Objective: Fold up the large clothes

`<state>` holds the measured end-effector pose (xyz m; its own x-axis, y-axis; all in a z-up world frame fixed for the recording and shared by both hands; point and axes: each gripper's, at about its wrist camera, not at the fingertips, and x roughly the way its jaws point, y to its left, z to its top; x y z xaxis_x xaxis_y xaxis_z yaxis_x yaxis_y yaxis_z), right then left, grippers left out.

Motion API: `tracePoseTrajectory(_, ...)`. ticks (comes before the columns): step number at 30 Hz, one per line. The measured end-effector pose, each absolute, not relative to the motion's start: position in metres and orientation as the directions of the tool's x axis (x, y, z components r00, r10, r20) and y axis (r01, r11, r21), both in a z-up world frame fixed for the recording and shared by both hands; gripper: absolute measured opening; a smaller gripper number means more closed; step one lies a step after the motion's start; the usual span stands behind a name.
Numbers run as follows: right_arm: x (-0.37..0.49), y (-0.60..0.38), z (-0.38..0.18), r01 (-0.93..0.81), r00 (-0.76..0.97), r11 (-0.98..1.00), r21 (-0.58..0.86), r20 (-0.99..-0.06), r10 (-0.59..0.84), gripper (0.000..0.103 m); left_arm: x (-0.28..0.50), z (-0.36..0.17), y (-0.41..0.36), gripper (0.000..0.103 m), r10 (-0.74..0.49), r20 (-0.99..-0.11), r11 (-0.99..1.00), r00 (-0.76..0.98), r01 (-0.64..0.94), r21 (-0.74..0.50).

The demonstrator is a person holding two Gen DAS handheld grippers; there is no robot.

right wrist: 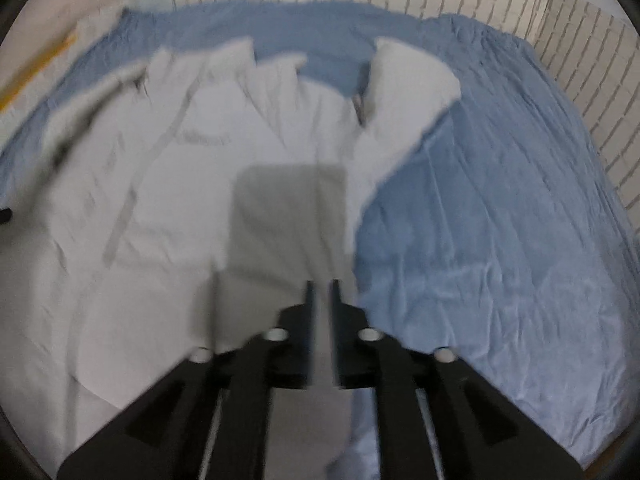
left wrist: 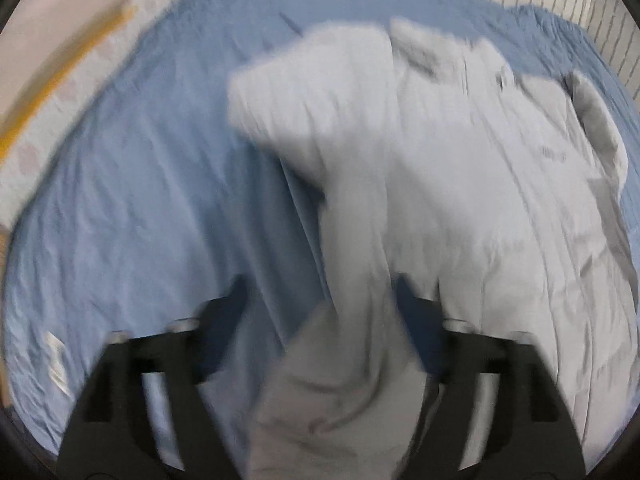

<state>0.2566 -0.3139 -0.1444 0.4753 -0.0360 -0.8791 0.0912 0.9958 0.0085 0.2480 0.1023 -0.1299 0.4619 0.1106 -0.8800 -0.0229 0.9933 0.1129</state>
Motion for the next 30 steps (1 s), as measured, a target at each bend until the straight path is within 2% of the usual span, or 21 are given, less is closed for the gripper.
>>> tracePoseTrajectory(1,0.263,-0.310,-0.137,0.101,0.499,0.995,0.012,-0.865,-0.040,0.075,0.253,-0.122,0.104,0.088,0.122,-0.867,0.992,0.484,-0.026,0.125)
tracePoseTrajectory(6,0.299,-0.275,-0.126,0.074,0.556,0.993,-0.091,-0.823,-0.117,0.076,0.294,-0.095,0.107,0.092,0.108,-0.862,0.993,0.495,-0.015,0.115)
tracePoseTrajectory(10,0.323,-0.247,-0.134,0.013,0.567,0.988,-0.152,-0.813,-0.133,0.082,0.334,-0.117,0.068,0.093,0.121,-0.871,0.990,0.475,0.010,0.143)
tracePoseTrajectory(14,0.336,-0.235,-0.151,-0.023,0.561,0.971,-0.237,-0.807,-0.184,0.082,0.358,-0.134,0.060,0.093,0.141,-0.879,0.985,0.456,0.027,0.172)
tracePoseTrajectory(19,0.345,-0.243,-0.174,-0.023,0.529,0.970,-0.242,-0.826,-0.194,0.082,0.427,-0.169,0.022,0.092,0.198,-0.893,0.974,0.405,0.024,0.227)
tracePoseTrajectory(20,0.346,-0.245,-0.178,-0.022,0.524,0.972,-0.236,-0.831,-0.190,0.082,0.438,-0.177,0.022,0.084,0.227,-0.891,0.968,0.393,0.007,0.250)
tracePoseTrajectory(21,0.347,-0.246,-0.183,-0.020,0.519,0.974,-0.226,-0.835,-0.184,0.082,0.443,-0.182,0.023,0.059,0.254,-0.887,0.962,0.386,-0.003,0.274)
tracePoseTrajectory(22,0.347,-0.248,-0.187,-0.018,0.515,0.976,-0.217,-0.839,-0.176,0.082,0.446,-0.187,0.024,0.043,0.270,-0.887,0.957,0.375,-0.006,0.289)
tracePoseTrajectory(23,0.348,-0.249,-0.190,-0.017,0.511,0.978,-0.207,-0.843,-0.170,0.082,0.448,-0.193,0.030,0.039,0.268,-0.892,0.960,0.365,-0.019,0.280)
tracePoseTrajectory(25,0.346,-0.249,-0.196,-0.012,0.506,0.982,-0.189,-0.848,-0.157,0.082,0.443,-0.192,0.040,0.018,0.243,-0.891,0.968,0.384,-0.029,0.251)
tracePoseTrajectory(28,0.342,-0.249,-0.200,0.001,0.507,0.986,-0.169,-0.849,-0.146,0.082,0.426,-0.182,0.061,0.007,0.244,-0.875,0.968,0.419,-0.050,0.246)
tracePoseTrajectory(30,0.338,-0.247,-0.198,0.006,0.509,0.987,-0.159,-0.849,-0.140,0.082,0.411,-0.177,0.077,0.005,0.260,-0.868,0.964,0.423,-0.069,0.255)
